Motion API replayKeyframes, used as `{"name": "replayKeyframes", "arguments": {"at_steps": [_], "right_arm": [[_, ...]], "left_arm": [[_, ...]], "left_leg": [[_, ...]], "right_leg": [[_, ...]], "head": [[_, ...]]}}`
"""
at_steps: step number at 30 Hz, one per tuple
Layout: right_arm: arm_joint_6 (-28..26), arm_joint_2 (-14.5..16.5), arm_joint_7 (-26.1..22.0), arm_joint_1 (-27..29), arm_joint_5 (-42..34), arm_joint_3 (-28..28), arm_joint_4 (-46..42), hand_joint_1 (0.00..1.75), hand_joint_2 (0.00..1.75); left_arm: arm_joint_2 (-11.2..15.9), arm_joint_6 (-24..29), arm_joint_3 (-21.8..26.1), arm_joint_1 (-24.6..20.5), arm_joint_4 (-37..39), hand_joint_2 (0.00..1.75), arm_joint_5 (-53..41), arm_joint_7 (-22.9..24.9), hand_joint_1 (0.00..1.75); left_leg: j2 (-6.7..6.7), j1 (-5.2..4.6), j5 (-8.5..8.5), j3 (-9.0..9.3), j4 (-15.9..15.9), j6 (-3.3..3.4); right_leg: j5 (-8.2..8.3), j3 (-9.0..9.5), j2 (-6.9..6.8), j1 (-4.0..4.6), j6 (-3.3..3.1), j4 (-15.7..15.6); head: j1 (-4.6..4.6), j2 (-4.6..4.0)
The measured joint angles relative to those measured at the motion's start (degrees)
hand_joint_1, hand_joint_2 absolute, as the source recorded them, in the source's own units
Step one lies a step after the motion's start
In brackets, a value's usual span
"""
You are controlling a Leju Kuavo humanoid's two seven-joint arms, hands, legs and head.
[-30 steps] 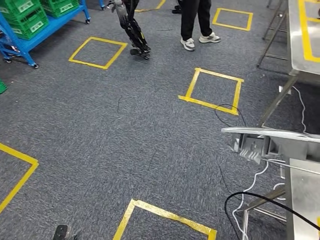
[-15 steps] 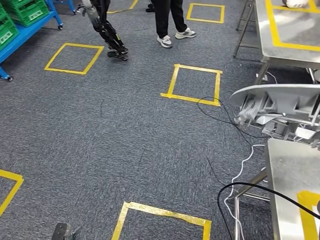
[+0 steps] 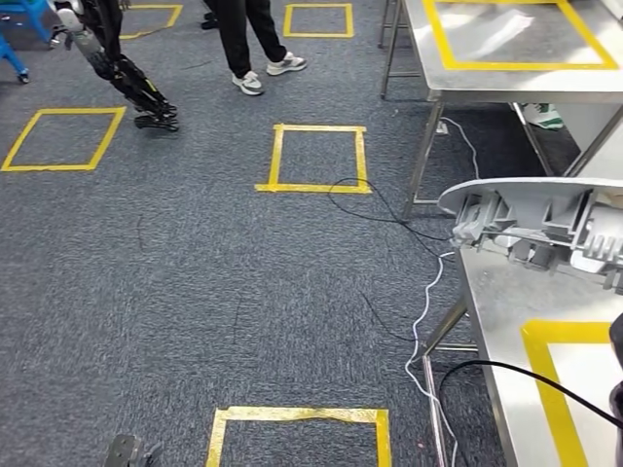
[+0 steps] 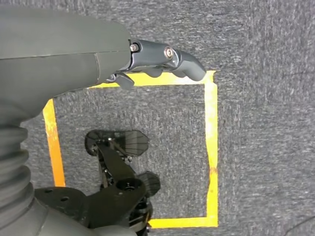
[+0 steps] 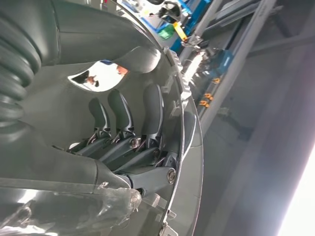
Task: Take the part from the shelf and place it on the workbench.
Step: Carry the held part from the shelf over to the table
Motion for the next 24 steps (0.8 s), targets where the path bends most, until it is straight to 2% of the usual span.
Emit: {"name": "replayKeyframes", "arguments": {"at_steps": [1, 2, 3, 5, 6, 7, 8, 9, 10, 11, 12, 13, 14, 16, 17, 18, 20, 22, 23, 24], "right_arm": [[-0.15, -0.03, -0.09, 0.3, 0.01, 0.02, 0.01, 1.75, 1.75], [-0.35, -0.05, -0.2, 0.56, -0.02, 0.02, 0.02, 1.75, 1.75], [-0.56, -0.07, -0.39, 0.71, -0.05, 0.02, 0.02, 1.75, 1.75], [-0.99, -0.08, -0.88, 0.96, -0.14, 0.01, 0.02, 1.75, 1.75], [-1.15, -0.08, -1.06, 1.15, -0.17, 0.0, 0.02, 1.75, 1.75], [-1.29, -0.08, -1.16, 1.38, -0.21, -0.01, 0.03, 1.75, 1.75], [-1.42, -0.08, -1.23, 1.57, -0.23, -0.03, 0.03, 1.75, 1.75], [-1.55, -0.08, -1.33, 1.7, -0.23, -0.05, 0.03, 1.75, 1.75], [-1.69, -0.08, -1.47, 1.76, -0.23, -0.1, 0.03, 1.75, 1.75], [-1.84, -0.08, -1.64, 1.78, -0.23, -0.15, 0.02, 1.75, 1.75], [-1.96, -0.07, -1.79, 1.83, -0.22, -0.19, 0.01, 1.75, 1.75], [-2.09, -0.07, -1.89, 1.87, -0.23, -0.22, 0.01, 1.75, 1.75], [-2.2, -0.06, -1.93, 1.96, -0.25, -0.26, 0.01, 1.75, 1.75], [-2.33, -0.06, -1.94, 2.13, -0.28, -0.38, 0.01, 1.75, 1.75], [-2.39, -0.06, -1.94, 2.17, -0.3, -0.48, -0.03, 1.75, 1.75], [-2.43, -0.06, -1.95, 2.13, -0.31, -0.57, -0.07, 1.75, 1.75], [-2.5, -0.06, -1.96, 2.06, -0.31, -0.68, -0.14, 1.75, 1.75], [-2.49, -0.06, -1.95, 2.14, -0.28, -0.68, -0.13, 1.75, 1.75], [-2.49, -0.06, -1.95, 2.19, -0.25, -0.68, -0.12, 1.75, 1.75], [-2.48, -0.06, -1.95, 2.22, -0.2, -0.68, -0.11, 1.75, 1.75]], "left_arm": [[-0.02, 0.01, -0.06, -0.04, 0.0, 1.75, -0.01, 0.04, 0.0], [-0.04, 0.02, -0.13, -0.08, 0.0, 1.75, -0.01, 0.06, 0.0], [-0.04, 0.02, -0.19, -0.07, 0.0, 1.75, 0.0, 0.07, 0.0], [0.05, 0.02, -0.25, 0.1, 0.0, 1.75, 0.02, 0.11, 0.0], [0.14, 0.02, -0.24, 0.24, 0.0, 1.75, 0.03, 0.13, 0.0], [0.21, 0.03, -0.24, 0.35, 0.0, 1.75, 0.03, 0.14, 0.0], [0.26, 0.03, -0.24, 0.4, 0.0, 1.75, 0.04, 0.16, 0.0], [0.28, 0.04, -0.24, 0.41, 0.0, 1.75, 0.04, 0.17, 0.0], [0.28, 0.03, -0.24, 0.4, 0.0, 1.75, 0.04, 0.19, 0.0], [0.31, 0.02, -0.25, 0.4, 0.0, 1.75, 0.05, 0.2, 0.0], [0.38, 0.0, -0.25, 0.39, 0.0, 1.75, 0.1, 0.2, 0.0], [0.46, -0.02, -0.24, 0.39, 0.0, 1.75, 0.15, 0.21, 0.0], [0.55, -0.03, -0.24, 0.38, 0.0, 1.75, 0.2, 0.21, 0.0], [0.61, -0.03, -0.24, 0.34, 0.0, 1.75, 0.23, 0.22, 0.0], [0.58, -0.03, -0.26, 0.27, 0.0, 1.75, 0.23, 0.22, 0.0], [0.51, -0.03, -0.28, 0.2, 0.0, 1.75, 0.23, 0.21, 0.0], [0.39, -0.05, -0.31, 0.18, 0.0, 1.75, 0.23, 0.21, 0.0], [0.37, -0.07, -0.31, 0.41, 0.0, 1.75, 0.23, 0.22, 0.0], [0.37, -0.07, -0.3, 0.51, 0.0, 1.75, 0.23, 0.22, 0.0], [0.36, -0.07, -0.3, 0.56, 0.0, 1.75, 0.23, 0.23, 0.0]], "left_leg": [[0.66, -0.05, 0.15, 0.09, -0.11, 0.35], [1.32, -0.04, 0.26, 0.2, -0.33, 0.73], [2.06, 0.01, 0.4, 0.31, -0.55, 1.07], [3.52, -0.09, 0.4, 0.46, -0.73, 1.52], [4.29, -0.17, 0.34, 0.49, -0.71, 1.63], [5.06, -0.22, 0.27, 0.52, -0.7, 1.67], [5.83, -0.24, 0.19, 0.57, -0.68, 1.65], [6.53, -0.24, 0.08, 0.67, -0.67, 1.57], [7.21, -0.23, -0.09, 0.85, -0.64, 1.41], [7.82, -0.28, -0.29, 1.08, -0.6, 1.18], [8.31, -0.43, -0.54, 1.29, -0.48, 0.88], [8.76, -0.58, -0.72, 1.46, -0.4, 0.58], [9.18, -0.73, -0.83, 1.57, -0.35, 0.31], [10.06, -0.71, -0.93, 1.72, -0.47, -0.26], [9.76, -0.59, -1.29, 1.68, -0.26, -0.6], [8.92, -0.45, -2.12, 1.29, 0.69, -0.91], [6.34, -0.29, -5.38, -1.36, 6.34, -1.23], [5.15, -0.3, -8.21, -5.24, 13.82, -1.19], [4.97, -0.31, -8.28, -6.39, 15.66, -1.1], [4.83, -0.32, -7.24, -6.58, 15.48, -0.96]], "right_leg": [[0.11, -0.21, 0.26, -0.14, 0.35, -0.07], [-0.19, -0.57, -0.43, -0.1, 0.62, 0.38], [-1.11, -1.35, -1.85, 0.0, 0.85, 1.84], [-4.58, -4.31, -5.48, 0.17, 1.2, 8.15], [-6.33, -6.1, -6.49, 0.13, 1.38, 11.98], [-7.32, -7.4, -6.98, 0.08, 1.52, 14.8], [-7.27, -7.74, -7.25, 0.04, 1.63, 15.71], [-6.17, -6.83, -7.51, 0.02, 1.71, 14.25], [-4.4, -4.82, -8.05, -0.02, 1.77, 10.79], [-2.92, -2.5, -9.2, 0.02, 1.79, 6.62], [-1.81, -0.52, -10.16, 0.05, 1.59, 3.17], [-1.26, 0.72, -10.8, 0.12, 1.26, 1.0], [-1.26, 1.06, -10.95, 0.23, 0.85, 0.28], [-1.08, 0.8, -9.67, 0.34, -0.06, 0.36], [-1.0, 0.7, -9.04, 0.32, -0.4, 0.28], [-0.89, 0.67, -8.48, 0.26, -0.74, 0.16], [-0.75, 0.68, -7.35, 0.14, -1.19, 0.02], [-0.71, 0.64, -6.06, 0.19, -1.4, 0.03], [-0.69, 0.64, -5.32, 0.21, -1.42, 0.03], [-0.66, 0.65, -4.56, 0.21, -1.4, 0.04]], "head": [[-0.04, 0.0], [0.0, 0.0], [0.14, 0.0], [0.34, 0.0], [0.37, 0.0], [0.36, 0.0], [0.37, 0.0], [0.37, 0.0], [0.36, 0.0], [0.37, 0.0], [0.34, 0.0], [0.31, 0.0], [0.26, 0.0], [0.24, 0.0], [0.22, 0.0], [0.22, 0.0], [0.12, 0.0], [0.05, 0.0], [0.04, 0.0], [0.04, 0.0]]}}
